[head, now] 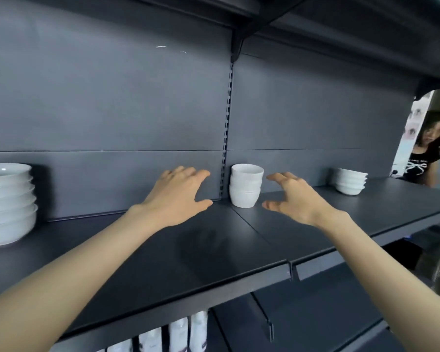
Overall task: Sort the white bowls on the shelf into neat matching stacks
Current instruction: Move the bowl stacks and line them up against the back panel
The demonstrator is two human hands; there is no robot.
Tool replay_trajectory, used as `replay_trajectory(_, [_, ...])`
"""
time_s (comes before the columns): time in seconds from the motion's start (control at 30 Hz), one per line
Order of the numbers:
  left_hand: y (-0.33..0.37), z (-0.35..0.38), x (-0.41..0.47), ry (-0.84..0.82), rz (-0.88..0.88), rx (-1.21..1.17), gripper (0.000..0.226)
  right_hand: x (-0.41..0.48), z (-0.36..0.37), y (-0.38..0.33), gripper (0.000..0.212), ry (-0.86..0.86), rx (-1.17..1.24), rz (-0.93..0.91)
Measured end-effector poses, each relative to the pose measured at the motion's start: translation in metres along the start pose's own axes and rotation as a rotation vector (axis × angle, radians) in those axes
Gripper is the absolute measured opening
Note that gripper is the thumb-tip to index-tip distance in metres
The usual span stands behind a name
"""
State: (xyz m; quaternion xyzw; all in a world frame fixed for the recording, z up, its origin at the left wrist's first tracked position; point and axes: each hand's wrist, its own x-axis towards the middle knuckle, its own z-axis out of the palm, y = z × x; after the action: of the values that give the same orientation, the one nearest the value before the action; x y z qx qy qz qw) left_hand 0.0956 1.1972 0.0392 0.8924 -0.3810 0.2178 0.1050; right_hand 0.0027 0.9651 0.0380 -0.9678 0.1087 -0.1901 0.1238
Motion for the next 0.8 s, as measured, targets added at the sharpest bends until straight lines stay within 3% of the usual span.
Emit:
replay_trajectory(0.5, [0.04,0.071,0.1,-0.016,-0.032,0.026,0.064,0.08,0.017,0.107,0.074,-0.037,0.033,-0.034])
replay_trajectory(0.8, [0.022,0.127,0.175,-0.031,-0.168,-0.187,0.078,0.162,0.058,0.148,0.091,-0.155,0.142,-0.067])
